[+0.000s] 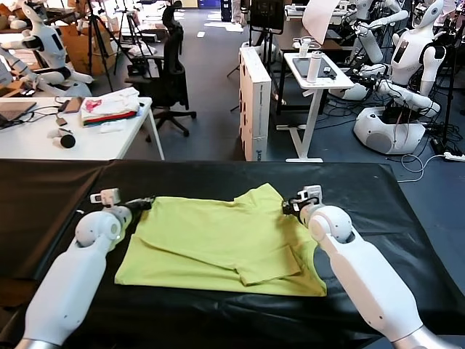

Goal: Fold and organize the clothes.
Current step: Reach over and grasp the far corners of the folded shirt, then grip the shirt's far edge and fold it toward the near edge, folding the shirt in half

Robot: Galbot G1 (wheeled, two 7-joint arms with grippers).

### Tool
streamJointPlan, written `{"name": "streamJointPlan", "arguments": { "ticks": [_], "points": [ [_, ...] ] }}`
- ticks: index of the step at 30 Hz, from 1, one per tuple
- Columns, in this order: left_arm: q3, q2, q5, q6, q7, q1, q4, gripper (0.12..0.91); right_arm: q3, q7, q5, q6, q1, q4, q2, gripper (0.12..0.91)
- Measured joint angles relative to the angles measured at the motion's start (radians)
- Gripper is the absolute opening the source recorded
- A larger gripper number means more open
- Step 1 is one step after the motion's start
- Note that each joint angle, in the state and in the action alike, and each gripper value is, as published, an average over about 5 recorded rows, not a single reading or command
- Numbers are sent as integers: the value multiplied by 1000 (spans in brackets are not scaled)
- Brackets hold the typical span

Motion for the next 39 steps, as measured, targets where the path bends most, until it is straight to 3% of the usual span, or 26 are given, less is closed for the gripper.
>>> {"name": "streamJointPlan", "arguments": {
  "ticks": [6,12,26,39],
  "points": [
    [-31,13,-18,5,-5,29,-52,149,57,-14,26,66,-58,70,-25,139],
    [-81,42,-50,4,-7,95,-153,149,131,-18,50,85,-138,172,-53,139],
    [-223,98,-100,0,-10,308,-405,149,291,24,61,-1,-420,482,-140,139],
    [-335,131,-110,-27,-7,528,-557,149,345,41,49,-6,-636,627,-175,139]
  ]
}}
